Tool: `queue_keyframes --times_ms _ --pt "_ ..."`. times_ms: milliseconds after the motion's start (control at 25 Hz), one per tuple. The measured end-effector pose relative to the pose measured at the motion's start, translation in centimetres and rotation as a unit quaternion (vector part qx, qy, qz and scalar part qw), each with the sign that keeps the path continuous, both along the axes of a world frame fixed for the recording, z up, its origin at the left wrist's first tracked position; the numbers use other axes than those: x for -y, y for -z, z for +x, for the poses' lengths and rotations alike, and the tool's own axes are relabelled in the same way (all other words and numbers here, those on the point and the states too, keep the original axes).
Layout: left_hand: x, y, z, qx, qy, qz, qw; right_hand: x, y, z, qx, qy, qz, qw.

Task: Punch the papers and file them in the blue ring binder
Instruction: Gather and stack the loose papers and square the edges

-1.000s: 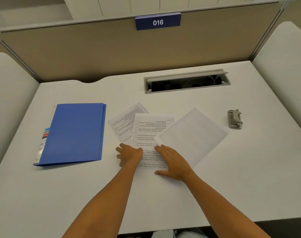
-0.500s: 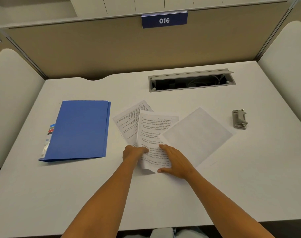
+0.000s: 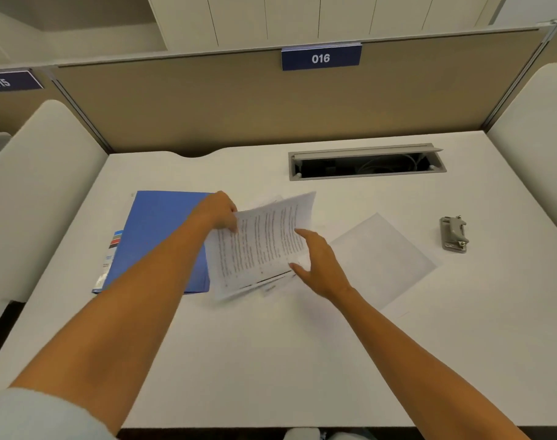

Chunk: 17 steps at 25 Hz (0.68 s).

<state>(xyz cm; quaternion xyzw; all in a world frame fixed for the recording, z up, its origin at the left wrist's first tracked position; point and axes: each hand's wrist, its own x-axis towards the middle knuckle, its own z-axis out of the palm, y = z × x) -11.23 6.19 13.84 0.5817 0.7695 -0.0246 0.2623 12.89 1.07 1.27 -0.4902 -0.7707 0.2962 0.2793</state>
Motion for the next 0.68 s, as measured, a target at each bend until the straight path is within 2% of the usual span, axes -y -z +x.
queue_keyframes --times_ms 120,200,280,440,520,600,680 --pt "-0.8 -4.6 0.2 -0.12 0.084 0.026 0.989 -2.0 -2.9 -1.8 -0.028 0.018 0.056 0.998" --pt "-1.0 -7.1 1.5 -0.187 0.137 0.064 0.971 -3.2 -4.8 -3.1 -0.031 0.03 0.037 0.998" --pt "-1.1 -9.0 3.3 -0.247 0.194 0.123 0.941 -4.3 -6.2 -4.1 -0.045 0.039 0.009 0.998" --pt "-0.9 -11.7 7.1 -0.332 0.322 0.23 0.856 -5.5 -7.8 -4.1 -0.085 0.044 0.024 0.995" --pt "-1.0 -12.0 8.1 -0.327 0.368 0.309 0.814 -5.6 -8.2 -3.6 -0.12 0.093 0.068 0.986" --pt "-1.7 -11.0 8.1 -0.283 0.395 0.425 0.764 -5.6 -8.2 -2.4 -0.186 0.163 0.077 0.966" --pt "-1.8 -9.9 8.0 -0.216 0.362 0.524 0.74 -5.6 -7.7 -0.5 -0.248 0.236 0.06 0.938"
